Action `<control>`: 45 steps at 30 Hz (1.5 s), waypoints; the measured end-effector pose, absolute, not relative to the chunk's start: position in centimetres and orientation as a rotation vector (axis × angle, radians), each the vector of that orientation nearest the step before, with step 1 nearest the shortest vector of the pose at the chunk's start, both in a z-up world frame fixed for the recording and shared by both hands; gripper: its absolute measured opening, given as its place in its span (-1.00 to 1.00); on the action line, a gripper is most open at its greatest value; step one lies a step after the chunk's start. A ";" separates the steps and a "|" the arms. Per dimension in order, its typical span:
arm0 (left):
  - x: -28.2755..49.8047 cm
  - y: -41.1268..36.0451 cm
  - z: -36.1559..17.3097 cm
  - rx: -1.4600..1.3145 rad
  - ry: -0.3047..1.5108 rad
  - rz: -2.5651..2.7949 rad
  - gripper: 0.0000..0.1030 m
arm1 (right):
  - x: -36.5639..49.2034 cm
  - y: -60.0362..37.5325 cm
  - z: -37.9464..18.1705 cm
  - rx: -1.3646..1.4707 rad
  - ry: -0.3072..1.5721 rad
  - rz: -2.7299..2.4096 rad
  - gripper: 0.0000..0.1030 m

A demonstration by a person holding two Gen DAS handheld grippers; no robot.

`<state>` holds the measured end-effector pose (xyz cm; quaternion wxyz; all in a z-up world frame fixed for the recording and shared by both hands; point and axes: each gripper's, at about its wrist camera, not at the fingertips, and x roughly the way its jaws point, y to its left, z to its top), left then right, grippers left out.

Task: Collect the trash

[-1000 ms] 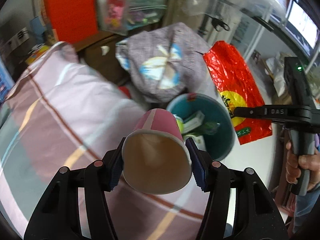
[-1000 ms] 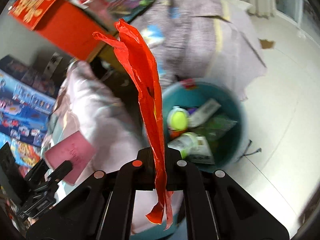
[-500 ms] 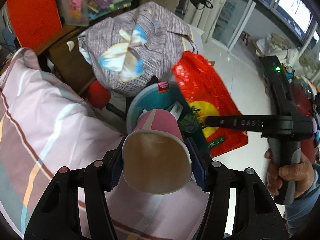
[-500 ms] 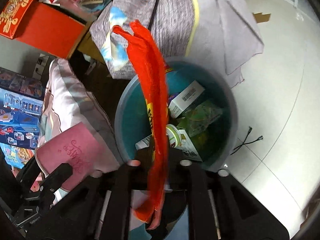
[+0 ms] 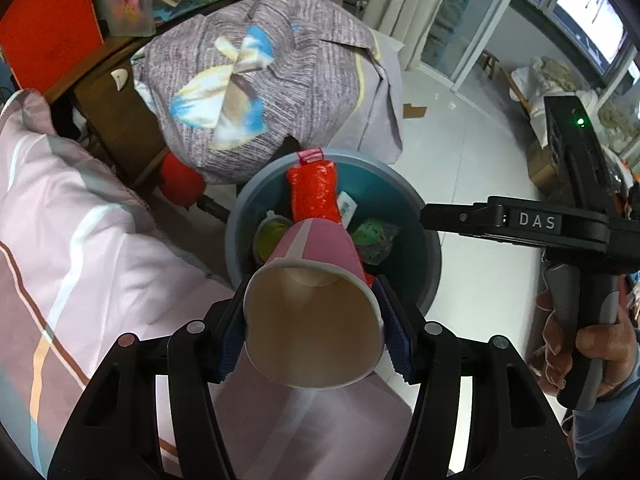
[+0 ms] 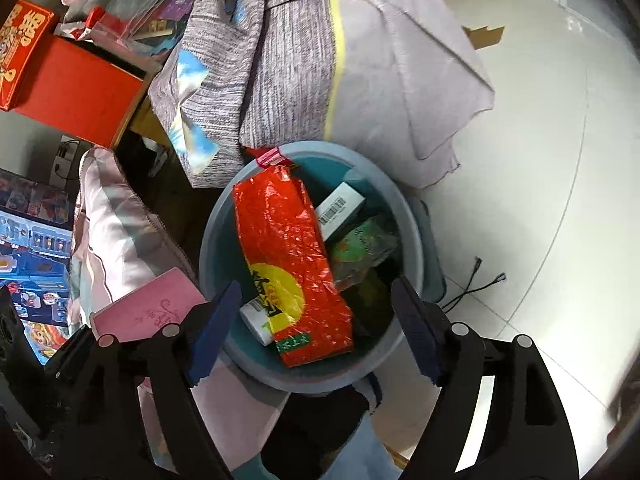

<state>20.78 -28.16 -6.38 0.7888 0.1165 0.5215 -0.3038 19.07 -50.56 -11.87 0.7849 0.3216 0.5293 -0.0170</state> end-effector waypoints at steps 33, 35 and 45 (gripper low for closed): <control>19.9 -31.5 -8.2 0.223 1.155 -0.733 0.84 | 16.6 -50.9 -9.2 0.611 1.142 -0.166 0.50; 20.0 -30.9 -7.8 0.226 1.149 -0.719 0.88 | 16.7 -50.6 -9.1 0.608 1.148 -0.166 0.51; 18.4 -25.9 -5.7 0.198 1.122 -0.633 0.92 | 15.6 -47.0 -7.3 0.550 1.138 -0.091 0.87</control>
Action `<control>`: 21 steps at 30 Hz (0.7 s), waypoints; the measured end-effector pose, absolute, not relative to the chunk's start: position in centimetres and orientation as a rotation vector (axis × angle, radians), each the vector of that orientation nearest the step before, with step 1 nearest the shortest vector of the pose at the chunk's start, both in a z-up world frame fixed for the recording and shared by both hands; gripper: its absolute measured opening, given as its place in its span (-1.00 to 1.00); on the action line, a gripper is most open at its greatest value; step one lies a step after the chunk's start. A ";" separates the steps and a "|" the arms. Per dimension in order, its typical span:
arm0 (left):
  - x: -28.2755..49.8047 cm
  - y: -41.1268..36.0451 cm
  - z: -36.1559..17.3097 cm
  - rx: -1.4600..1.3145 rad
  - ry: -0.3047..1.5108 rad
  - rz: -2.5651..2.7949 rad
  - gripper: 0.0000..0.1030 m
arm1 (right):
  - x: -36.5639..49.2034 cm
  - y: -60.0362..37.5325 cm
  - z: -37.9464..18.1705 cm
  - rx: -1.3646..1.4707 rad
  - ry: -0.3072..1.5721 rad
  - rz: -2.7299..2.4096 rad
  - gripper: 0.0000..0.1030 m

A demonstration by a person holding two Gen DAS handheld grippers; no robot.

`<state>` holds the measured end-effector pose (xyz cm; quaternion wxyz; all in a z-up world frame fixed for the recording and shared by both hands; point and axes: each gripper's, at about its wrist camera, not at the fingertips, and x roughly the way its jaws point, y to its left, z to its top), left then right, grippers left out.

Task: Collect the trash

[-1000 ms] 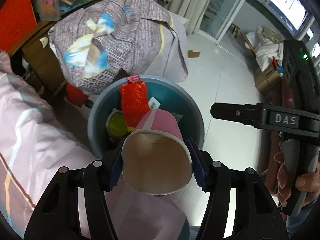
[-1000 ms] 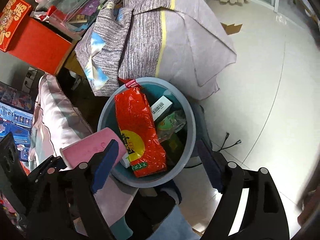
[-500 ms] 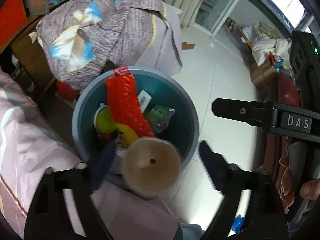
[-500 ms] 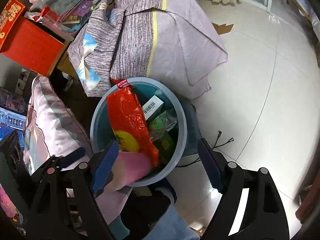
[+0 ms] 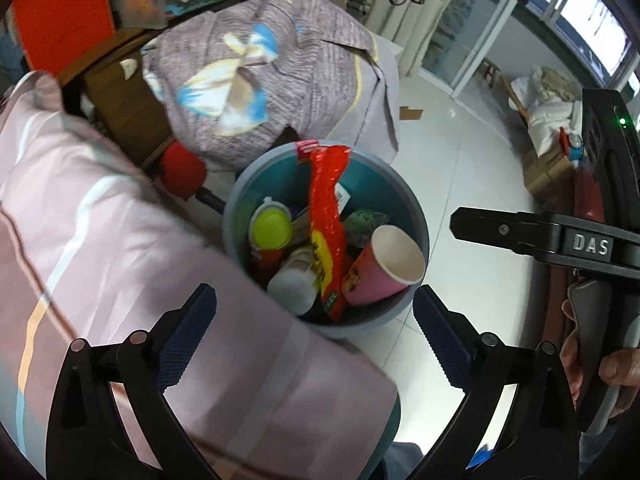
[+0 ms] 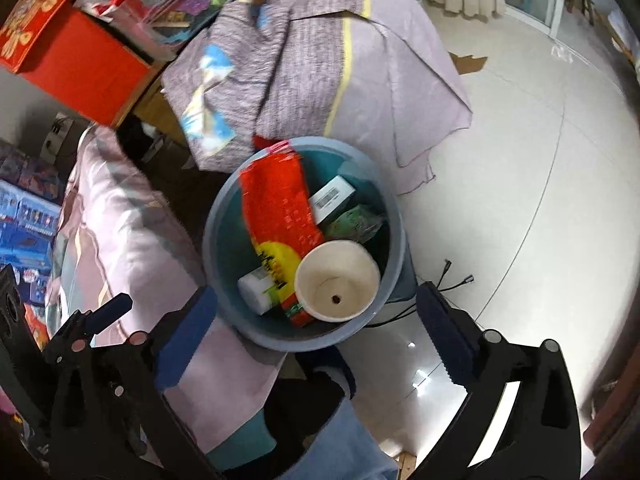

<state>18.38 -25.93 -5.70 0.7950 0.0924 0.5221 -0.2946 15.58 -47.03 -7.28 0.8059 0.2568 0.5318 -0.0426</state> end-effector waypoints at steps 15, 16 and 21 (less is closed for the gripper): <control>13.3 -18.3 -3.0 0.149 1.054 -0.499 0.92 | 10.8 -39.2 -4.0 0.364 1.132 0.040 0.87; 13.0 -17.7 -2.8 0.141 1.047 -0.489 0.92 | 10.6 -38.9 -3.9 0.359 1.132 0.044 0.87; 11.7 -15.8 -2.5 0.115 1.036 -0.460 0.92 | 9.3 -36.9 -3.8 0.307 1.131 0.030 0.87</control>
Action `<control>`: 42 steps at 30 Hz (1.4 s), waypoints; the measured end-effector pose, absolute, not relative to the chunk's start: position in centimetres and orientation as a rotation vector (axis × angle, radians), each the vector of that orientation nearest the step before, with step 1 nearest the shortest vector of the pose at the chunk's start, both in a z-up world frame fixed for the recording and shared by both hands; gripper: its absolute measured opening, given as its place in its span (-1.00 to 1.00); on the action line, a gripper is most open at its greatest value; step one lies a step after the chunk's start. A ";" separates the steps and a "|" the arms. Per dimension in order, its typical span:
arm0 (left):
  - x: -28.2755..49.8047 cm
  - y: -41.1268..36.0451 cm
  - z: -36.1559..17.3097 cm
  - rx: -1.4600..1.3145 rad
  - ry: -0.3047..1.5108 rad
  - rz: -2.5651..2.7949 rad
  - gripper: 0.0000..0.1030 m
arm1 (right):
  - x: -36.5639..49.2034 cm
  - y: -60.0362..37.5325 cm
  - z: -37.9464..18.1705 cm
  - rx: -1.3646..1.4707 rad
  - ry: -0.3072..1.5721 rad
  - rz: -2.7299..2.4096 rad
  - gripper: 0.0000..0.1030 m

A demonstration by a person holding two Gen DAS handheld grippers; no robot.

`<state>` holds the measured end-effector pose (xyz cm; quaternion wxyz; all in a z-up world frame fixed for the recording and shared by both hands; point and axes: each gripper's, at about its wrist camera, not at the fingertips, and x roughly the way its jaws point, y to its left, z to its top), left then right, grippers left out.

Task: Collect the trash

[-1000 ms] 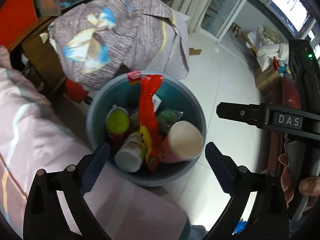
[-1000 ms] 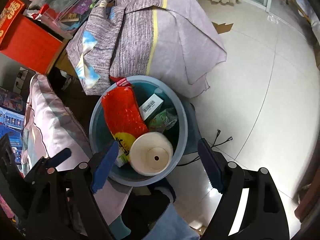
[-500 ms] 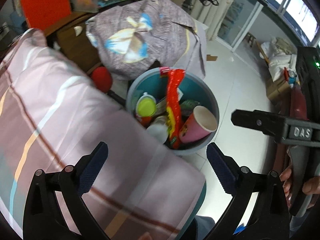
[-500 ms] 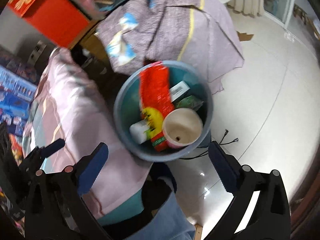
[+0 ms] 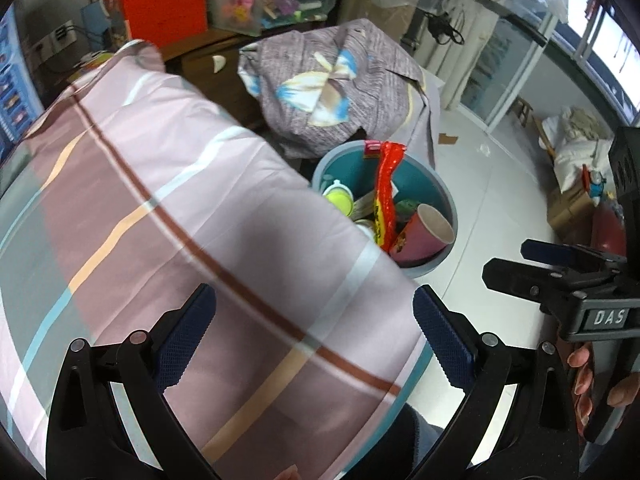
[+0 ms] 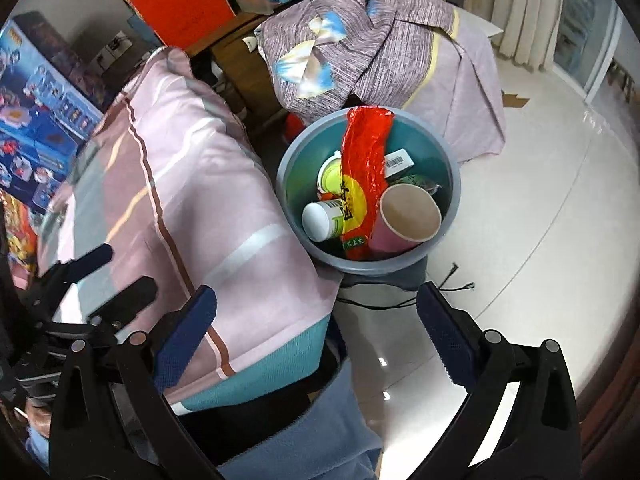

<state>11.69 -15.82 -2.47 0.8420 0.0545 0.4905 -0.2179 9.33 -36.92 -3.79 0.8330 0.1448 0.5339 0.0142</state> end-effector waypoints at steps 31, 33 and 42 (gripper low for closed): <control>8.2 -12.0 -2.2 0.077 1.013 -0.394 0.92 | 6.7 -34.8 -4.8 0.233 1.124 -0.001 0.87; 8.4 -12.0 -2.5 0.074 1.019 -0.395 0.92 | 6.7 -34.7 -4.9 0.236 1.126 -0.004 0.87; 8.4 -11.8 -2.8 0.058 1.002 -0.426 0.92 | 6.9 -34.7 -5.3 0.245 1.134 -0.009 0.87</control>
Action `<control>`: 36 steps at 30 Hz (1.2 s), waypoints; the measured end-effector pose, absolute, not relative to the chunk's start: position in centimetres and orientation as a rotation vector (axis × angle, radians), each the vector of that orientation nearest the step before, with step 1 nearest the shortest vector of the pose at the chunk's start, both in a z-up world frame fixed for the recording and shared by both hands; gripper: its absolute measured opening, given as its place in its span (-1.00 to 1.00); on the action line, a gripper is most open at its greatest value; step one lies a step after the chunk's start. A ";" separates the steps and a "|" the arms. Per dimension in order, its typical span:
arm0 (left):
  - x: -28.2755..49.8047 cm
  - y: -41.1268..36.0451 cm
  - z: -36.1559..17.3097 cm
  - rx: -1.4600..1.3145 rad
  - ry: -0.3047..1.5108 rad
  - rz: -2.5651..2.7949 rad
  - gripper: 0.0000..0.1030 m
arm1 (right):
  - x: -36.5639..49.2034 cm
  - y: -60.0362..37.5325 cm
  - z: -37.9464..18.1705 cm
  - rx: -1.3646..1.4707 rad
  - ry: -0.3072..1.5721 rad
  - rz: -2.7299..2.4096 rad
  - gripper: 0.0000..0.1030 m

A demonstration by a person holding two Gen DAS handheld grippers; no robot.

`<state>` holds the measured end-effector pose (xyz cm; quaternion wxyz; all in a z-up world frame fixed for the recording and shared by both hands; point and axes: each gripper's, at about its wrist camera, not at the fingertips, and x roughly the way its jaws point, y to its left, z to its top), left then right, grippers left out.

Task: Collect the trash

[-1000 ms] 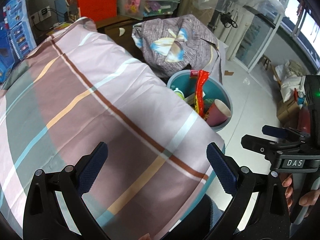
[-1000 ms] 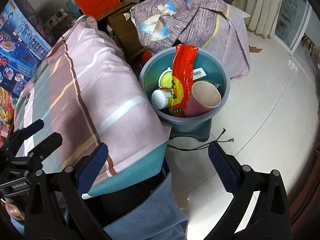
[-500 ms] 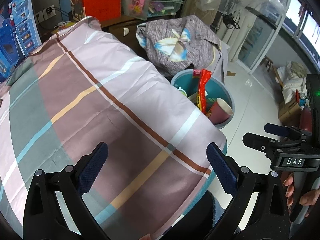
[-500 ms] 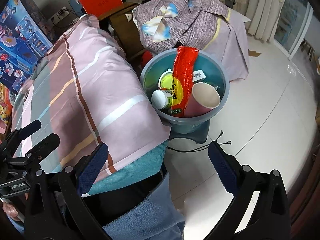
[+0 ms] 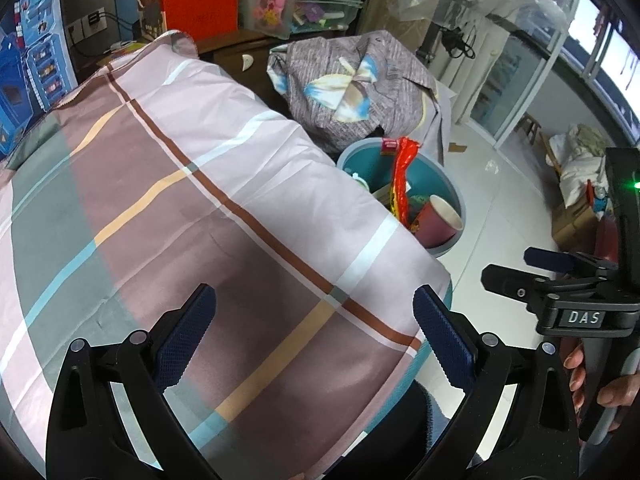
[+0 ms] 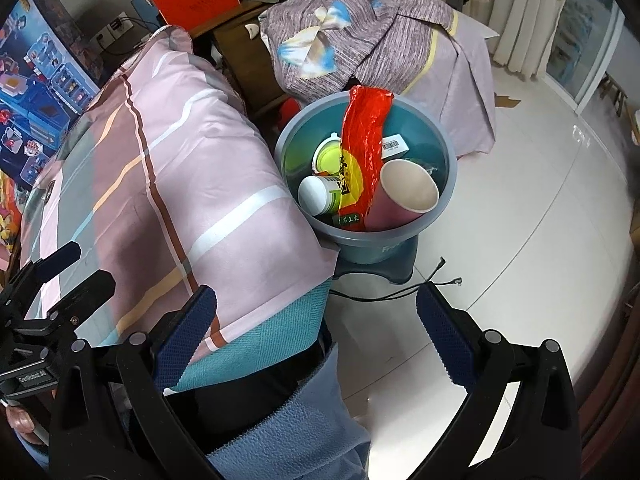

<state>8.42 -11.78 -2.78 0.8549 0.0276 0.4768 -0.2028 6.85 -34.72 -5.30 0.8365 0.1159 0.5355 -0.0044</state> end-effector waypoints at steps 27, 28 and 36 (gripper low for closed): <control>8.2 -12.1 -2.8 0.071 0.986 -0.422 0.92 | 7.0 -34.9 -5.3 0.246 1.134 -0.023 0.87; 8.2 -12.0 -2.8 0.069 0.987 -0.422 0.92 | 7.0 -34.9 -5.3 0.246 1.133 -0.025 0.87; 8.3 -11.9 -2.9 0.064 0.992 -0.419 0.92 | 7.0 -35.0 -5.3 0.245 1.135 -0.033 0.87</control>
